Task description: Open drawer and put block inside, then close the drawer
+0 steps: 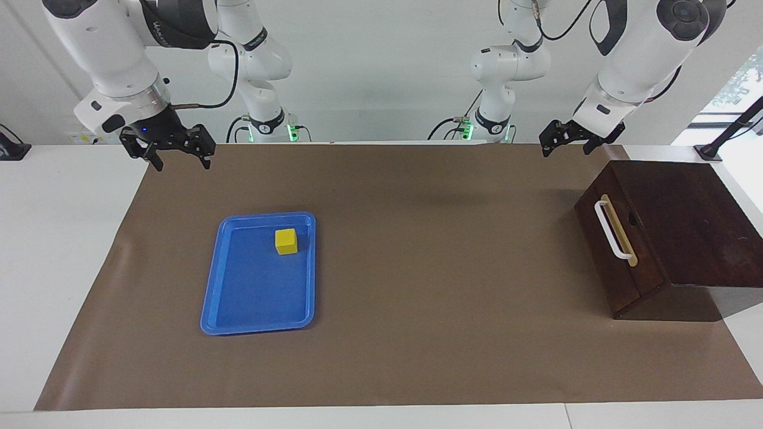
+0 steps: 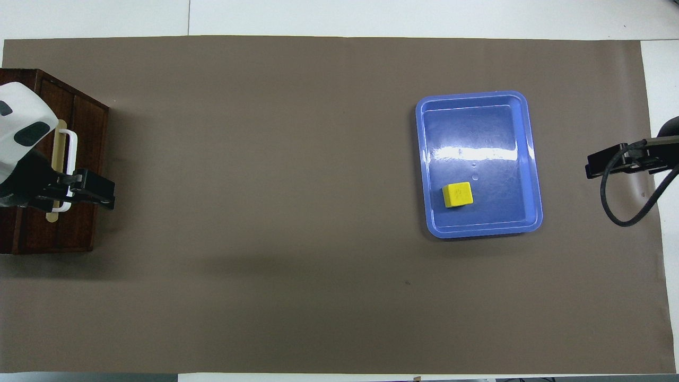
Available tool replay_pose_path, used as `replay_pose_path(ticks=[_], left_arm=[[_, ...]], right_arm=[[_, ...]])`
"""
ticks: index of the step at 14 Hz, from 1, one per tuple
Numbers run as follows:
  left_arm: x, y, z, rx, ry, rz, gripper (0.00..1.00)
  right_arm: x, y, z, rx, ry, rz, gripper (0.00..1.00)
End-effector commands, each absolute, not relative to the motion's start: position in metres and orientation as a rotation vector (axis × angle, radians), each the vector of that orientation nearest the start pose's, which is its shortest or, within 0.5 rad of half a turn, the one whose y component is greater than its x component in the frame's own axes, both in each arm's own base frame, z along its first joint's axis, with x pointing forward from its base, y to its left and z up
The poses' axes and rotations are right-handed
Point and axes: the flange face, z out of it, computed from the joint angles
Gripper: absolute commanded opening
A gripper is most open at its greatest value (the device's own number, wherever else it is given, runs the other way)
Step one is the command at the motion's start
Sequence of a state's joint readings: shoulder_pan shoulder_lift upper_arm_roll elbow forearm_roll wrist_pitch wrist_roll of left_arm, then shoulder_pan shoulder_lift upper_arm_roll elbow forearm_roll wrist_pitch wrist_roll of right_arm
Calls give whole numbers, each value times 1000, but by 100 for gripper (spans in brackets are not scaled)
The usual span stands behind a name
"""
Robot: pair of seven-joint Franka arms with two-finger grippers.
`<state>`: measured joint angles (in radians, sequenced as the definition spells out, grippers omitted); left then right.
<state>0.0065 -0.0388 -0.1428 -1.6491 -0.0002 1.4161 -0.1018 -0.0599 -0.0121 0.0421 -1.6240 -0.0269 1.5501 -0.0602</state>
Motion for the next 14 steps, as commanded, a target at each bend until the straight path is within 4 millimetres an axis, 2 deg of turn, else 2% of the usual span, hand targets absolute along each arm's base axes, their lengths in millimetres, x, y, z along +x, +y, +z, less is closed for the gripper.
replay_pose_path(ticks=[1,7,10,14], left_arm=[[511,-70,599,-3094,50,302,100],[511,-70,600,-3094,48,299,100],[511,-70,600,-3094,50,300,100],[511,-70,599,-3094,48,302,100]], right_arm=[[546,-15,608,-3148,-75,73,100],[546,-11,612,-3166,-107,53,100],[544,-10,606,-3160,-81,67,100],[534,-10,578,-3096,213,74,100]])
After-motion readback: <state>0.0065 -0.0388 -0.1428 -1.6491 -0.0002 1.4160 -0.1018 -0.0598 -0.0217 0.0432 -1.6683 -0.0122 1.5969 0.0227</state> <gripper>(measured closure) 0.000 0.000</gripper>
